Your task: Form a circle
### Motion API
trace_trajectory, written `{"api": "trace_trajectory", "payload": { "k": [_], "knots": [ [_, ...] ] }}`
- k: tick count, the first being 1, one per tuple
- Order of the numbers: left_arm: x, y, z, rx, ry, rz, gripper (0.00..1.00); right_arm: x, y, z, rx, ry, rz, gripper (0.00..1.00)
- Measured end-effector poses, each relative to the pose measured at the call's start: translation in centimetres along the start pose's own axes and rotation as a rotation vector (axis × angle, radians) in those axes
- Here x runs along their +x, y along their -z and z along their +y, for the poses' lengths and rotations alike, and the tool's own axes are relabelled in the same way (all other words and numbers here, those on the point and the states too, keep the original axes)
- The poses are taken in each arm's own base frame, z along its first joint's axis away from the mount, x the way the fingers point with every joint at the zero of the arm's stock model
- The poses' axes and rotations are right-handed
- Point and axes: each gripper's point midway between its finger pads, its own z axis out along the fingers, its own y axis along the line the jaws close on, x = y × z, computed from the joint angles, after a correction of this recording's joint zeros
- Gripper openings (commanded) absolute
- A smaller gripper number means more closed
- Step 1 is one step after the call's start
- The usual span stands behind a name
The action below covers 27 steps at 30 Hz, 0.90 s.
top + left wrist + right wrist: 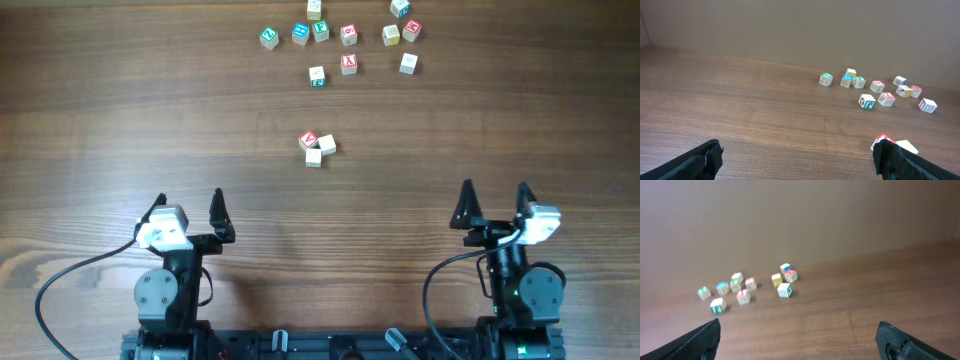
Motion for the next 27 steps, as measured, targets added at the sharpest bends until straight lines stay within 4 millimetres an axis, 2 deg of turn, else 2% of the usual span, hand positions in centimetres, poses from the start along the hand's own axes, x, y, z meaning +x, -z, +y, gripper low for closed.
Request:
{"api": "trace_trajectory", "payload": {
  "k": [9, 27],
  "knots": [
    [0.00, 0.00, -0.01, 0.000, 0.000, 0.000, 1.00, 0.14, 0.02, 0.78, -0.045, 0.170, 0.004, 1.00],
    [0.00, 0.00, -0.01, 0.000, 0.000, 0.000, 1.00, 0.10, 0.02, 0.64, -0.039, 0.183, 0.003, 1.00]
  ]
}}
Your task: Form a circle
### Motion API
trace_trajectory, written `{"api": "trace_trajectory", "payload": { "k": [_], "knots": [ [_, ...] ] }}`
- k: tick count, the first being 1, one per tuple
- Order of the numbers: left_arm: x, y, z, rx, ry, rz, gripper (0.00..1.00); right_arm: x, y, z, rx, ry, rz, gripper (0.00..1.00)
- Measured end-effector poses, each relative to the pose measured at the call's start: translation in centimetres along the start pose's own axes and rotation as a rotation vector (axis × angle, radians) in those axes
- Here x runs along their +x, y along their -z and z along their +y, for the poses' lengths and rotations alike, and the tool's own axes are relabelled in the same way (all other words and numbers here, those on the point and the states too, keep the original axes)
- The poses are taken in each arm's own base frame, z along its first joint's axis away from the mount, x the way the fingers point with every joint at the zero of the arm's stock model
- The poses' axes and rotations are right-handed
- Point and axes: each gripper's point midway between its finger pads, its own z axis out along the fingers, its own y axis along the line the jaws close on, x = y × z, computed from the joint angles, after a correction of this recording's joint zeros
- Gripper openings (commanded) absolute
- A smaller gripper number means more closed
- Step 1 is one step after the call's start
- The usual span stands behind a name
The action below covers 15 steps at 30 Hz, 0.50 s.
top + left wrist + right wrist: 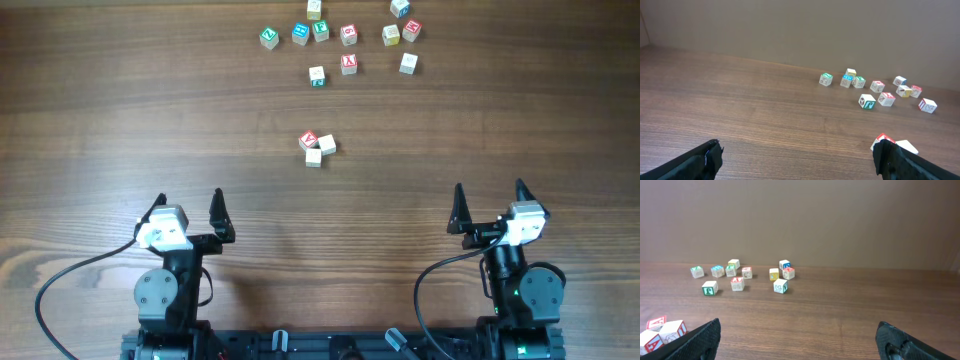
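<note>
Several lettered wooden blocks (pixel 348 36) lie scattered along the far edge of the table, also seen in the left wrist view (pixel 877 86) and the right wrist view (pixel 737 283). A cluster of three blocks (pixel 316 147) sits touching near the table's middle; its red-topped block (pixel 882 137) peeks beside my left finger. My left gripper (pixel 188 205) stands open near the front edge, nothing between its fingers. My right gripper (pixel 488 195) is open too and empty, well short of every block.
The wooden table (pixel 120 110) runs out to both sides of the blocks. A plain brown wall (pixel 840 220) stands behind the far edge. Black cables (pixel 60 290) trail from both arm bases at the front.
My right gripper has shifted slightly left and forward, and its view now sits level on the blocks and takes in the cluster of three. The left arm and the blocks have not moved.
</note>
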Motion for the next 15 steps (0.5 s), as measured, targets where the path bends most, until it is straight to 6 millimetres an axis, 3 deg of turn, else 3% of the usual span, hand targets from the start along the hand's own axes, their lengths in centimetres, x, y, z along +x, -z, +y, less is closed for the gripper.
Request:
{"api": "trace_trajectory", "payload": {
  "k": [15],
  "knots": [
    [0.00, 0.00, 0.00, 0.000, 0.000, 0.000, 1.00, 0.00, 0.01, -0.21, 0.008, 0.000, 0.000, 1.00]
  ]
}}
